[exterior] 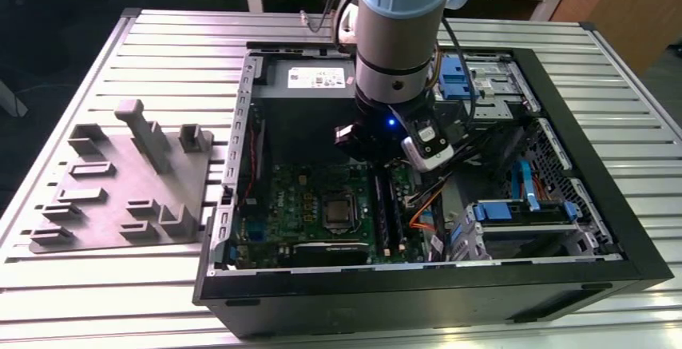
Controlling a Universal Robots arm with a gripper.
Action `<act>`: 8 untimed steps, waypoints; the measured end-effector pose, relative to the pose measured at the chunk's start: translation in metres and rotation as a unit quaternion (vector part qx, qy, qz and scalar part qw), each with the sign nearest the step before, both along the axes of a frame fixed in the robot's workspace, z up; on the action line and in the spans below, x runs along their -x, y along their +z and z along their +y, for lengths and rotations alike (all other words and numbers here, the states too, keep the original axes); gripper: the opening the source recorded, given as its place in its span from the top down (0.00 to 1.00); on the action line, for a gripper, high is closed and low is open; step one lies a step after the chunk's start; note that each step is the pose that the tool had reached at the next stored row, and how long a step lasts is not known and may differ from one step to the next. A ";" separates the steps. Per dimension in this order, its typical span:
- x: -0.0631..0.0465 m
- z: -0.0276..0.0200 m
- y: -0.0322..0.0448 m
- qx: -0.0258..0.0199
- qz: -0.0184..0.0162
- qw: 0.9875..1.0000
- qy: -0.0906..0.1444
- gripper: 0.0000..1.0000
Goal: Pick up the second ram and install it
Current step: 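Press down the second ram until it locks into place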
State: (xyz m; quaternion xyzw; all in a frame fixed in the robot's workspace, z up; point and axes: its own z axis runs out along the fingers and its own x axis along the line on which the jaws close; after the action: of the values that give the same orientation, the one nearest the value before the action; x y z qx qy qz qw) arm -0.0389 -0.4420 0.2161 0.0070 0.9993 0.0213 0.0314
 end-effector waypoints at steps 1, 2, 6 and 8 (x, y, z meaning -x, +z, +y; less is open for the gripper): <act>0.000 0.0000 -0.0007 0.000 0.000 1.000 0.000 0.90; 0.000 0.0000 -0.0012 0.000 0.000 1.000 0.000 0.90; 0.000 0.0000 -0.0015 0.000 0.000 1.000 0.000 0.90; 0.000 0.0002 0.0004 -0.001 0.000 1.000 0.000 0.90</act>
State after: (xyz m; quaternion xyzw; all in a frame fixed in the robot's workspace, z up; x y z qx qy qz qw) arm -0.0387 -0.4418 0.2165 0.0071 0.9992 0.0221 0.0317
